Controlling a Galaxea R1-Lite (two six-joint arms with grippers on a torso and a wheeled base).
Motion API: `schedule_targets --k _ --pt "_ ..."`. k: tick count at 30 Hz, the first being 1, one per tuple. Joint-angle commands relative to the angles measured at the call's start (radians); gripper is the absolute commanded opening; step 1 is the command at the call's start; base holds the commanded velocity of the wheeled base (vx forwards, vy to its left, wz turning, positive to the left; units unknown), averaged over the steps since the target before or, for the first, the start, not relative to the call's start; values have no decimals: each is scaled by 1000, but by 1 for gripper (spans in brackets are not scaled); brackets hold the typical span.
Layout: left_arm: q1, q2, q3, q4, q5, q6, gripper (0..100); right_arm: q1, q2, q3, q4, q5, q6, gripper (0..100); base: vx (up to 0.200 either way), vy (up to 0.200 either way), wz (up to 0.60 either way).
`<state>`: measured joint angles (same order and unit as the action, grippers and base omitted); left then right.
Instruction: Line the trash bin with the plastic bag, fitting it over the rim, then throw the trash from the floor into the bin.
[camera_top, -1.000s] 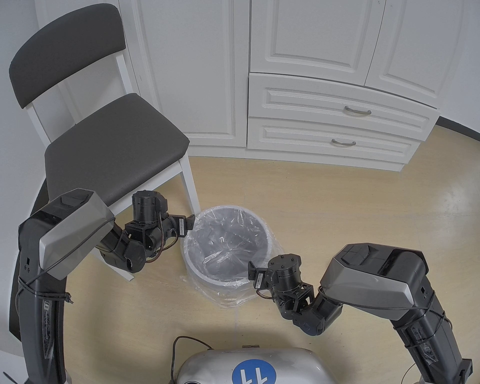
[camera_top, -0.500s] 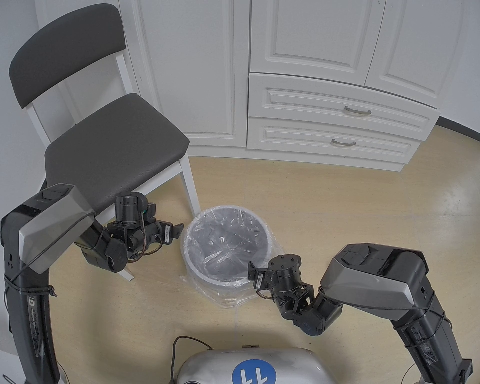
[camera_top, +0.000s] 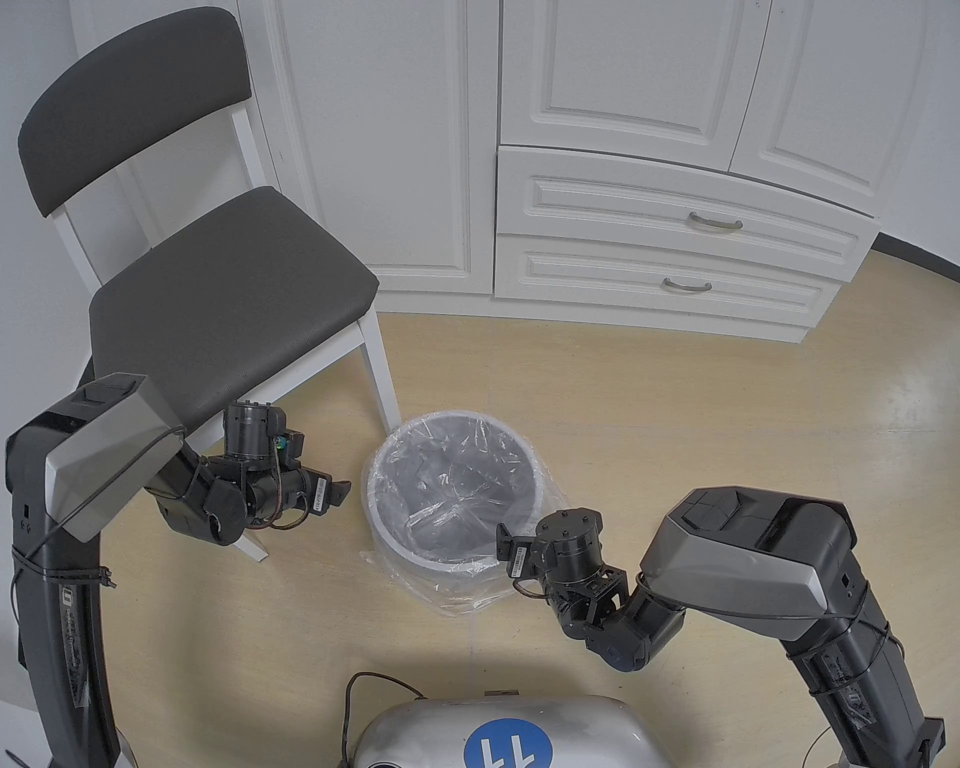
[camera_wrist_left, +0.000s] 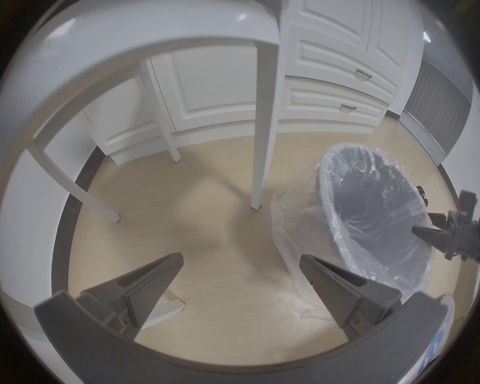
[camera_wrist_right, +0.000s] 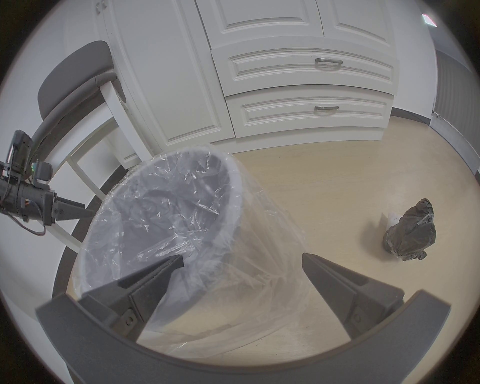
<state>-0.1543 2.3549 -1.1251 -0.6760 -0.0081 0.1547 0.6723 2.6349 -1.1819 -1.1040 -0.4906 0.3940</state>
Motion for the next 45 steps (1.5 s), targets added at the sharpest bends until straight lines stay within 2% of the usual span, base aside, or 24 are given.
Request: schedule_targets --k 1,6,9,14,22,31,36,45 --pt "-2 95 -50 -5 0 -4 100 1 11 -1 0 0 0 100 0 0 0" --pt "-11 161 -108 -13 5 -49 100 1 23 -10 -2 1 2 100 0 0 0" --pt "-30 202 -162 -16 8 -126 100 1 30 -18 -2 0 3 100 0 0 0" --pt "-48 238 -203 -13 16 -178 100 1 31 -18 -5 0 3 100 0 0 0" --pt "-50 291 -257 3 71 -178 100 0 31 -18 -5 0 3 100 0 0 0" --pt "-57 320 -277 16 76 -179 100 -2 30 -18 -5 0 3 100 0 0 0" --pt "-64 328 -291 16 105 -181 100 -2 22 -16 -7 0 3 100 0 0 0" --pt "-54 234 -214 24 103 -168 100 -5 -10 -5 -7 0 3 100 0 0 0"
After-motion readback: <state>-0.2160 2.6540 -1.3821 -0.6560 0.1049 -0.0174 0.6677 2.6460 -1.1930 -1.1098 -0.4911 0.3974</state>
